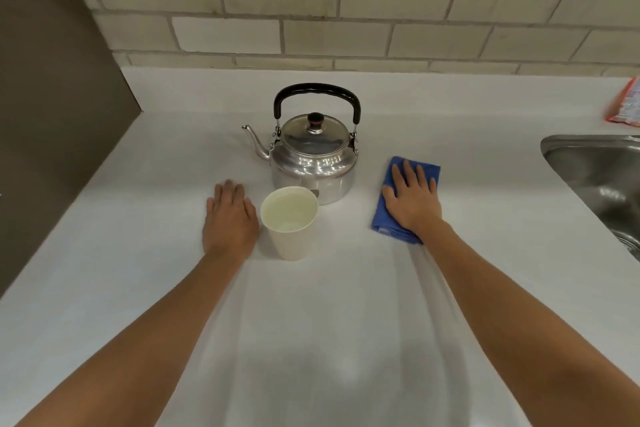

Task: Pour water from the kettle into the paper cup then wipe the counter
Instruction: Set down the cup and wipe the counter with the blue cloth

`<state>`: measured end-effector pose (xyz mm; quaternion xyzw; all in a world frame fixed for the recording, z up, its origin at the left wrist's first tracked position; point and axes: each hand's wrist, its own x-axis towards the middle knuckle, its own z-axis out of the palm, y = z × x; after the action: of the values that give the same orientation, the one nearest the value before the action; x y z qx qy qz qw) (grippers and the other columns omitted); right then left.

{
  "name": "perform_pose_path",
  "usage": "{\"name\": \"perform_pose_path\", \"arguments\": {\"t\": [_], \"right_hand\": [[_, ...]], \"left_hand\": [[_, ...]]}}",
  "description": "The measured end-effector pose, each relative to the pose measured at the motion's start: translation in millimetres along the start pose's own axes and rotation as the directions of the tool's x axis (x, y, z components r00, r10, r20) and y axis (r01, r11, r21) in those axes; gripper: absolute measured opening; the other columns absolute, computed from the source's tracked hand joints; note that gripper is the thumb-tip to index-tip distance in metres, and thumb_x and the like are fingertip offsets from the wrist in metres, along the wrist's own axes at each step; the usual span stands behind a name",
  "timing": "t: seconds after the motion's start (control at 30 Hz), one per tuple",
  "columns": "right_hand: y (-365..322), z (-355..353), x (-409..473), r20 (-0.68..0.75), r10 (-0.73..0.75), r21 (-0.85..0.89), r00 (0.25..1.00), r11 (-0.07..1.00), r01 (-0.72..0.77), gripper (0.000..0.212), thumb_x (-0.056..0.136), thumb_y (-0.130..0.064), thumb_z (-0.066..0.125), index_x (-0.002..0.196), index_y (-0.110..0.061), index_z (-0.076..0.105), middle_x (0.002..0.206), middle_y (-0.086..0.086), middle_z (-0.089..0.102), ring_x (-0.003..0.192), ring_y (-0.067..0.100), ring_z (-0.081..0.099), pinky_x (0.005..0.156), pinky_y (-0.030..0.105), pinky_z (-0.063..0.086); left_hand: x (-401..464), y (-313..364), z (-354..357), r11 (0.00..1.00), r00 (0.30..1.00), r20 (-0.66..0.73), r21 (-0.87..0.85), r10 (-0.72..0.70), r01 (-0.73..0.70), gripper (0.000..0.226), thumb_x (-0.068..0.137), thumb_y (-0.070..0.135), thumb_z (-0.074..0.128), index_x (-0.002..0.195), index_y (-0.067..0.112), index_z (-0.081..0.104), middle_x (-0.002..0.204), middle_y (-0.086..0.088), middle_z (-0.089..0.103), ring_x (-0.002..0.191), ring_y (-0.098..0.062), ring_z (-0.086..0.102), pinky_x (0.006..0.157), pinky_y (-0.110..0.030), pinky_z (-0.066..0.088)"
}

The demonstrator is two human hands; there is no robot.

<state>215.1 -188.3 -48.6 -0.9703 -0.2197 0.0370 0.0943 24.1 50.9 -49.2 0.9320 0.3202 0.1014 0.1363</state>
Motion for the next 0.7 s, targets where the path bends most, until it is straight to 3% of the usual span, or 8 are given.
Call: {"name": "perform_pose_path", "arguments": {"t": [0.17,0.4,0.6,0.7], "right_hand": [[-18,-3,45,0.088,-0.097,0.012,0.991,0.995,0.096,0.058,0.099,-0.042,0.021,0.150,-0.021,0.006,0.160,-0.002,0.003,0.147,0.023,-0.002,0.119,0.045,0.000],[9,-1,9,0.068,-0.341,-0.005,0.938,0.940,0.342,0.056,0.099,-0.042,0.025,0.150,-0.023,0.012,0.159,-0.007,0.010,0.147,0.018,0.004,0.119,0.041,0.004],[4,-8,4,0.078,-0.210,-0.034,0.974,0.976,0.213,0.056,0.099,-0.039,0.026,0.150,-0.020,0.012,0.160,-0.004,0.008,0.147,0.020,0.004,0.119,0.042,0.005],[-16,1,-24,0.007,-0.261,-0.056,0.965,0.964,0.261,0.055,0.099,-0.037,0.030,0.149,-0.018,0.018,0.159,-0.003,0.015,0.146,0.024,0.011,0.117,0.045,0.009]], "left_hand": [[-3,2,0,1.000,1.000,-0.018,-0.023,-0.015,0.015,0.045,0.098,0.016,0.021,0.141,0.004,0.027,0.154,-0.011,0.020,0.144,-0.025,0.011,0.118,-0.038,0.009],[-4,4,-3,0.998,1.000,-0.023,-0.060,-0.018,0.017,0.044,0.097,0.015,0.023,0.140,0.004,0.029,0.154,-0.012,0.022,0.144,-0.025,0.012,0.118,-0.038,0.009],[-8,1,-11,0.992,0.999,0.032,-0.122,-0.010,0.014,0.045,0.097,0.015,0.025,0.140,0.004,0.029,0.155,-0.011,0.018,0.144,-0.024,0.010,0.118,-0.037,0.007],[-16,-1,-10,0.994,0.999,0.029,-0.108,0.029,-0.026,0.045,0.097,0.014,0.025,0.140,0.004,0.029,0.155,-0.011,0.019,0.144,-0.024,0.011,0.118,-0.038,0.009]]}}
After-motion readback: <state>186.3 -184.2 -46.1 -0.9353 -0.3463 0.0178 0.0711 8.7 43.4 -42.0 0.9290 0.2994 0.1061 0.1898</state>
